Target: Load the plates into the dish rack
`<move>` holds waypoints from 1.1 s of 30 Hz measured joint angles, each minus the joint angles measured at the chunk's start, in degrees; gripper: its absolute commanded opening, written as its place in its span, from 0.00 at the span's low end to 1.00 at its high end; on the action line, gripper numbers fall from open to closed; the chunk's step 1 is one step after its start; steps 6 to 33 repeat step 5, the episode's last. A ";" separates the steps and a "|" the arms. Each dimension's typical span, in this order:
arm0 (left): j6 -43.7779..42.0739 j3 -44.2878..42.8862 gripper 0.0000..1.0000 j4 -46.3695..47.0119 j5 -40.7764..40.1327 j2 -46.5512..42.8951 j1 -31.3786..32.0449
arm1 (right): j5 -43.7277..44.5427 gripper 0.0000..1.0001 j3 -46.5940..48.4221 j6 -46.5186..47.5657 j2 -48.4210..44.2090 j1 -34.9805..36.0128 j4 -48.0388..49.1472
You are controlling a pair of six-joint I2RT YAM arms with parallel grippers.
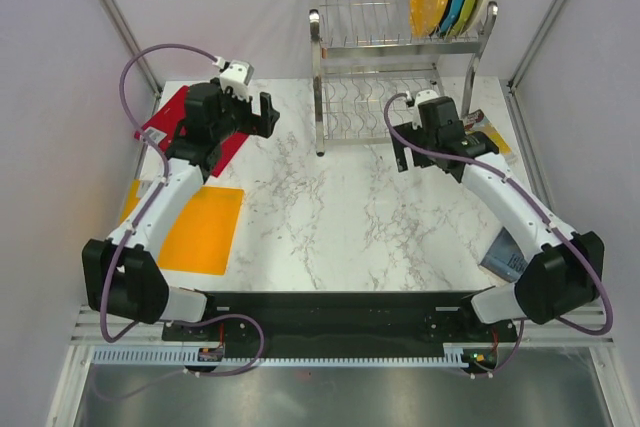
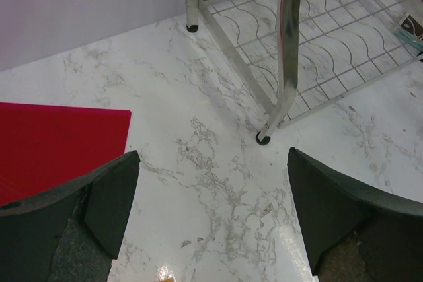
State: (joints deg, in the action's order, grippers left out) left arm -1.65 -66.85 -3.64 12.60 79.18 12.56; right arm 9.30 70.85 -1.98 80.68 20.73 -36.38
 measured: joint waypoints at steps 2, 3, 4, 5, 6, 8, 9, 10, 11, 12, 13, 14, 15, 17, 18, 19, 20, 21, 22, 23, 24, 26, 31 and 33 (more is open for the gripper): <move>-0.31 -1.77 1.00 -0.90 0.02 0.61 0.00 | -0.07 0.98 2.89 -0.42 0.90 -0.02 0.17; -0.31 -2.40 1.00 -1.14 0.02 0.83 0.00 | -0.20 0.98 4.57 -0.46 1.77 -0.02 0.44; -0.31 -2.86 1.00 -1.49 0.00 0.96 0.00 | -0.26 0.98 6.27 -0.50 2.86 -0.02 0.90; -0.28 -3.02 1.00 -1.84 -0.07 1.05 0.00 | -0.26 0.98 7.65 -0.61 4.26 -0.07 1.77; -0.28 -3.02 1.00 -1.84 -0.07 1.05 0.00 | -0.26 0.98 7.65 -0.61 4.26 -0.07 1.77; -0.28 -3.02 1.00 -1.84 -0.07 1.05 0.00 | -0.26 0.98 7.65 -0.61 4.26 -0.07 1.77; -0.28 -3.02 1.00 -1.84 -0.07 1.05 0.00 | -0.26 0.98 7.65 -0.61 4.26 -0.07 1.77; -0.28 -3.02 1.00 -1.84 -0.07 1.05 0.00 | -0.26 0.98 7.65 -0.61 4.26 -0.07 1.77; -0.28 -3.02 1.00 -1.84 -0.07 1.05 0.00 | -0.26 0.98 7.65 -0.61 4.26 -0.07 1.77; -0.28 -3.02 1.00 -1.84 -0.07 1.05 0.00 | -0.26 0.98 7.65 -0.61 4.26 -0.07 1.77; -0.28 -3.02 1.00 -1.84 -0.07 1.05 0.00 | -0.26 0.98 7.65 -0.61 4.26 -0.07 1.77; -0.28 -3.02 1.00 -1.84 -0.07 1.05 0.00 | -0.26 0.98 7.65 -0.61 4.26 -0.07 1.77; -0.28 -3.02 1.00 -1.84 -0.07 1.05 0.00 | -0.26 0.98 7.65 -0.61 4.26 -0.07 1.77; -0.28 -3.02 1.00 -1.84 -0.07 1.05 0.00 | -0.26 0.98 7.65 -0.61 4.26 -0.07 1.77; -0.28 -3.02 1.00 -1.84 -0.07 1.05 0.00 | -0.26 0.98 7.65 -0.61 4.26 -0.07 1.77; -0.28 -3.02 1.00 -1.84 -0.07 1.05 0.00 | -0.26 0.98 7.65 -0.61 4.26 -0.07 1.77; -0.28 -3.02 1.00 -1.84 -0.07 1.05 0.00 | -0.26 0.98 7.65 -0.61 4.26 -0.07 1.77; -0.28 -3.02 1.00 -1.84 -0.07 1.05 0.00 | -0.26 0.98 7.65 -0.61 4.26 -0.07 1.77; -0.28 -3.02 1.00 -1.84 -0.07 1.05 0.00 | -0.26 0.98 7.65 -0.61 4.26 -0.07 1.77; -0.28 -3.02 1.00 -1.84 -0.07 1.05 0.00 | -0.26 0.98 7.65 -0.61 4.26 -0.07 1.77; -0.28 -3.02 1.00 -1.84 -0.07 1.05 0.00 | -0.26 0.98 7.65 -0.61 4.26 -0.07 1.77; -0.28 -3.02 1.00 -1.84 -0.07 1.05 0.00 | -0.26 0.98 7.65 -0.61 4.26 -0.07 1.77; -0.28 -3.02 1.00 -1.84 -0.07 1.05 0.00 | -0.26 0.98 7.65 -0.61 4.26 -0.07 1.77; -0.28 -3.02 1.00 -1.84 -0.07 1.05 0.00 | -0.26 0.98 7.65 -0.61 4.26 -0.07 1.77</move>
